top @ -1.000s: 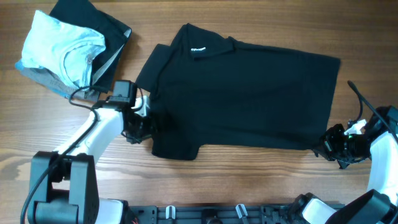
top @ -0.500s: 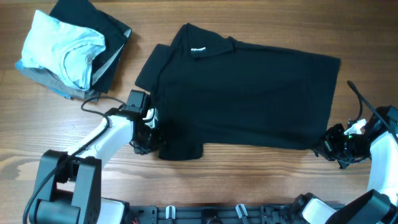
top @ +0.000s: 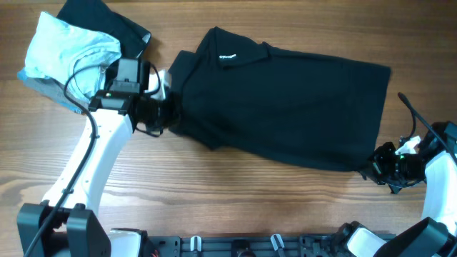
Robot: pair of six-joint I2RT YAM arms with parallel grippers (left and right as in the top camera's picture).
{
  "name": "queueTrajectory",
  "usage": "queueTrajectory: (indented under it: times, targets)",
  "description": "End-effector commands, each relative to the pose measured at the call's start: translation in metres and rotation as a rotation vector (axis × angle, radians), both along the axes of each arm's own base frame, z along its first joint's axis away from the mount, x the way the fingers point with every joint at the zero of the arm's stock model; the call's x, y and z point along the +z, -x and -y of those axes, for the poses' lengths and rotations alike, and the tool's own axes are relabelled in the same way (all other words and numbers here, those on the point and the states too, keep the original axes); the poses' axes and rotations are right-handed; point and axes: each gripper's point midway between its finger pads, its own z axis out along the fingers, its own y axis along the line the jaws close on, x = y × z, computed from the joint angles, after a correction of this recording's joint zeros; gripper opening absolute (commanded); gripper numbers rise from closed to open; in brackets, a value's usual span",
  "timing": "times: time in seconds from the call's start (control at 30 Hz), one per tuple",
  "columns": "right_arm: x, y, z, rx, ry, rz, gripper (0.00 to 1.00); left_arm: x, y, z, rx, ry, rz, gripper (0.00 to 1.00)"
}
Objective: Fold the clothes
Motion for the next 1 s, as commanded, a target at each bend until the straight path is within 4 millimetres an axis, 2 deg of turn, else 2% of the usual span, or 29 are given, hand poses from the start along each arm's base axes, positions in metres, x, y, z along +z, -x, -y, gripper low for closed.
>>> queueTrajectory:
  times: [0.0,0.07,0.2,0.37,0.57,0.73,0.87,0.97]
  targets:
    - [0.0,-0.003,0.01,0.02,0.053,0.005,0.04,0.011,-0.013,0.006,-0.024,0.024,0.076,0.04]
    - [0.0,-0.008,0.013,0.017,0.068,0.024,0.04,0.015,-0.021,0.007,-0.024,0.029,0.114,0.04]
    - [0.0,-0.017,0.021,-0.013,0.094,0.051,0.04,0.035,-0.051,0.01,-0.026,0.047,0.274,0.04]
    - [-0.001,-0.023,0.029,-0.031,0.128,0.068,0.04,0.05,-0.069,0.021,-0.045,0.06,0.388,0.04]
    - [-0.003,-0.025,0.024,0.013,0.126,0.069,0.04,0.033,-0.074,0.023,-0.027,-0.041,0.382,0.04]
    - [-0.01,-0.034,0.029,0.002,0.134,0.072,0.04,0.032,-0.08,0.017,-0.003,-0.083,0.398,0.04]
    - [-0.014,-0.052,0.029,0.009,0.103,0.138,0.04,0.034,-0.086,0.018,-0.001,-0.082,0.427,0.04]
    - [-0.014,-0.065,0.03,0.005,0.083,0.189,0.04,0.029,-0.095,0.016,0.014,-0.1,0.439,0.04]
